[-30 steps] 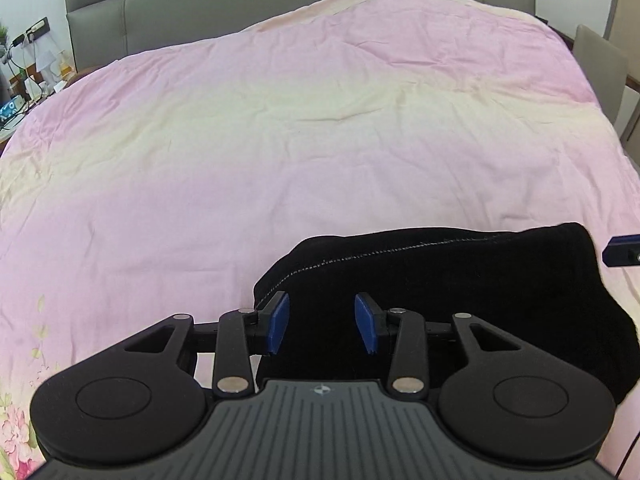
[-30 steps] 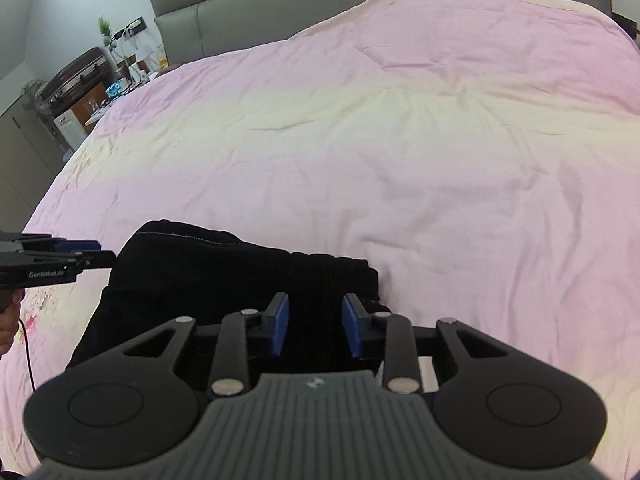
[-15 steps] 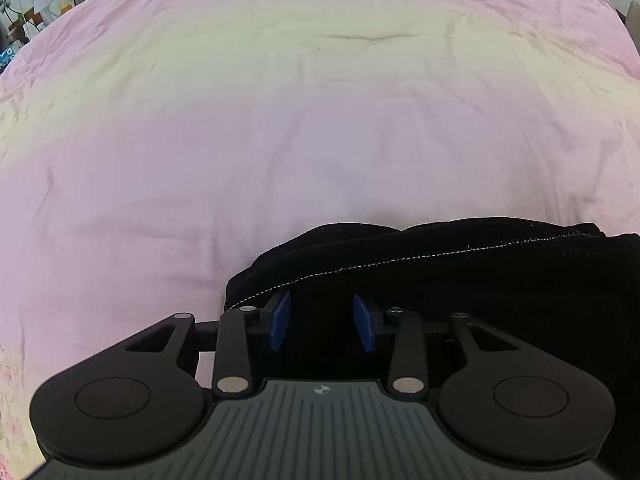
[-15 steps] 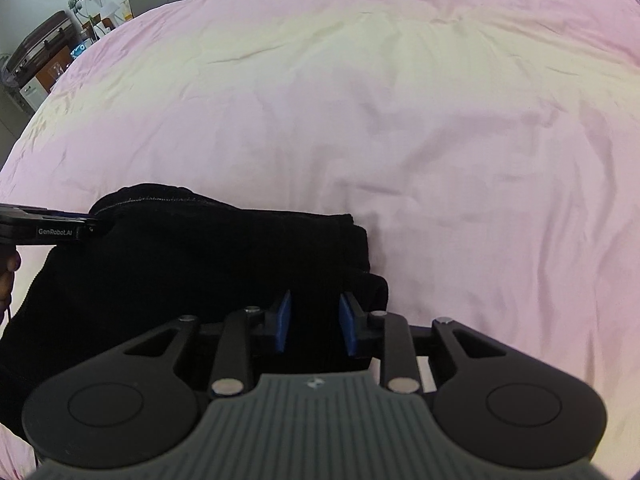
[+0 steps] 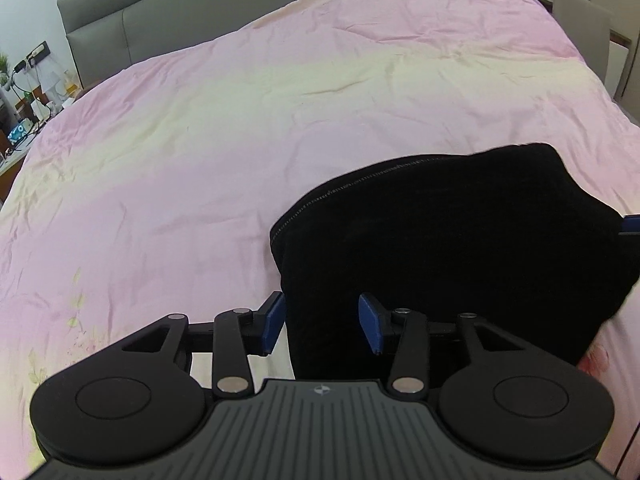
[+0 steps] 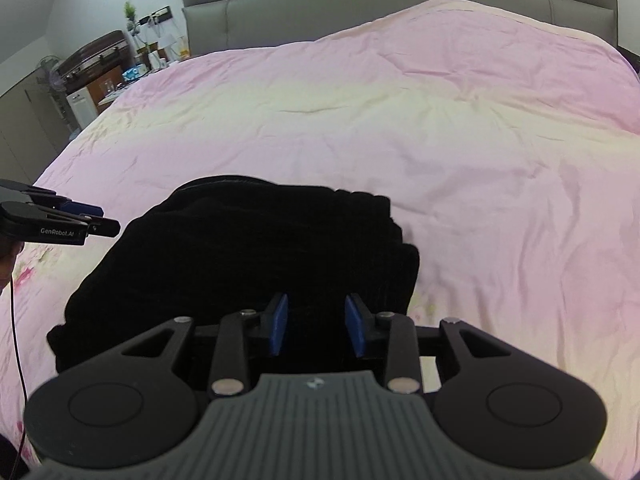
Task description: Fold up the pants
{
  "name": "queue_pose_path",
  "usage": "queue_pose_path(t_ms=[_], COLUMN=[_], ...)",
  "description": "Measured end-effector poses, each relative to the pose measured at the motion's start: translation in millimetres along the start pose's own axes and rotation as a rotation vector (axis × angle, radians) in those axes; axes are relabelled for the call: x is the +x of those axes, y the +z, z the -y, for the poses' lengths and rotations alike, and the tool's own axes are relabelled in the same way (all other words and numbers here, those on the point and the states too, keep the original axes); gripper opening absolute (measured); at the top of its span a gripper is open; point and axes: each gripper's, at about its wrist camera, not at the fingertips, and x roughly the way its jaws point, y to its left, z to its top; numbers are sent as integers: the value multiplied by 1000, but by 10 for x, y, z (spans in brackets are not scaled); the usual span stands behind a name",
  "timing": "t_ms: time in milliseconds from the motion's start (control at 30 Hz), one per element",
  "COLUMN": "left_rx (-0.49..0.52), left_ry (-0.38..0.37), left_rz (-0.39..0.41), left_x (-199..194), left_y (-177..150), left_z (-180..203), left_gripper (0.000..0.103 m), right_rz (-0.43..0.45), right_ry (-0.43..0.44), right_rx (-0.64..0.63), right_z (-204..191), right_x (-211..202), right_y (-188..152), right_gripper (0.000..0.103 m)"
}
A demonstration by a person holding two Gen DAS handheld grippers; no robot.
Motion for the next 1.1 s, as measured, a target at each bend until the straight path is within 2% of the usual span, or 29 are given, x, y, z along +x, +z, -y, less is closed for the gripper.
queue_pose_path(t_ms=[133,233,333,433,567,600,700,767,833,900,967,1033,1067,1100], left_rx=[45,81,80,67,157,173,242,349,385,343,283,240,241,252], left_ry=[-29,-14,31,46,130,152,153,166,165,179,168,171,178,182], left_rz=[23,24,44,40,64,86,93,81,54,63,78,90,90,84], left_x=[-277,-351,-313,-131,43,38,23,6,13,25,34,48,51,51], left_y=[-336,-630,-891,-1015,-1148,-1160,-1202,-1287,-1342,-1325,-1259,-1188,-1165,-1156], left_z=[113,216,335,477,748,772,770,796,765,701,666,678,694,709], left_gripper=[67,72,75,78,82,75,66,64,62,62,49,32,31,25], right_rz=[-13,-39,-38,-38,-45,-46,-48,-48,-48,-49,-49,-53,-55,-59], right_ry=[-13,-30,-10,-13,-15,-16,-17,-14,-10,-10,-15,-14,-11,-5], right_rx=[-44,-19,62,49,55,54,46,57,68,70,68,73,78,85], right_z=[-119,-58,62,49,47,45,41,53,68,67,54,58,69,92], right_x=[34,182,292,302,312,311,309,312,318,323,323,320,320,324], right_y=[-260,-440,-537,-543,-517,-518,-524,-525,-526,-527,-529,-526,-523,-517], right_gripper=[28,30,30,30,30,30,30,30,30,30,30,30,30,30])
